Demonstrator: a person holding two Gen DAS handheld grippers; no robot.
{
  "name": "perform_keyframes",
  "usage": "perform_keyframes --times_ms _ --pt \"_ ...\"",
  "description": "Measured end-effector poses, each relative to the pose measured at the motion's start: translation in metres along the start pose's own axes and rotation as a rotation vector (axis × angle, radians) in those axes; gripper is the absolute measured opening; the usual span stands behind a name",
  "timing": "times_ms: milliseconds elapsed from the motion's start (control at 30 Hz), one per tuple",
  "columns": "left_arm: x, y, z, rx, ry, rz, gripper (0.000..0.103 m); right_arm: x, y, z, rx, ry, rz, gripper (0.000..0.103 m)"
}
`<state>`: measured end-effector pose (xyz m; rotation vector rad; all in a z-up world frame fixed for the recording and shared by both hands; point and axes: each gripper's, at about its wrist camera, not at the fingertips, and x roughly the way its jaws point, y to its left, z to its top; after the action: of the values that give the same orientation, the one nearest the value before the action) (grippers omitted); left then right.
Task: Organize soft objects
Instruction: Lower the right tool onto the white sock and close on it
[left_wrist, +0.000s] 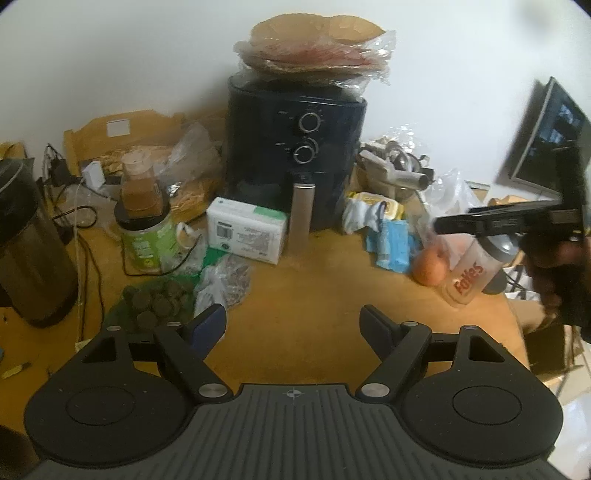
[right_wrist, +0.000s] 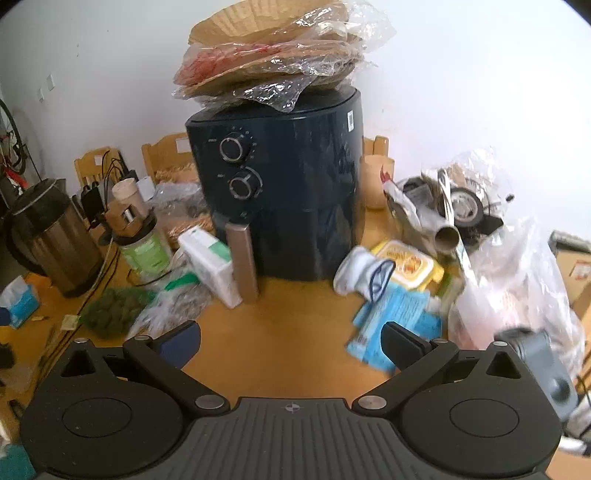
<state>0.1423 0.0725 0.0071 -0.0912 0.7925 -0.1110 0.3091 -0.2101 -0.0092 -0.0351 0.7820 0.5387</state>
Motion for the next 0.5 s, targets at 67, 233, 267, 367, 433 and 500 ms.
perform_keyframes --times_ms 67,233,267,367,433,500 --pt "0.0 0.001 0.001 0.001 -0.003 -0.015 0.079 0.012 -0.001 0.001 -0.03 -0.014 -0.005 0.103" --pt "0.002 0.005 -0.004 -0.011 0.009 -0.019 0.079 0.045 -0.005 -0.004 -0.053 -0.025 -0.03 0.102" --pt "0.002 0.005 -0.005 -0.013 0.009 -0.019 0.079 0.051 -0.006 -0.005 -0.054 -0.031 -0.034 0.101" --pt "0.001 0.004 -0.011 0.019 0.007 -0.005 0.079 0.068 -0.011 -0.009 -0.041 -0.034 -0.043 0.092" --pt "0.0 0.002 -0.015 0.06 -0.001 0.016 0.079 0.08 -0.014 -0.01 -0.03 -0.033 -0.051 0.09" --pt "0.0 0.001 -0.019 0.095 -0.005 0.042 0.079 0.091 -0.017 -0.011 -0.035 -0.033 -0.065 0.087"
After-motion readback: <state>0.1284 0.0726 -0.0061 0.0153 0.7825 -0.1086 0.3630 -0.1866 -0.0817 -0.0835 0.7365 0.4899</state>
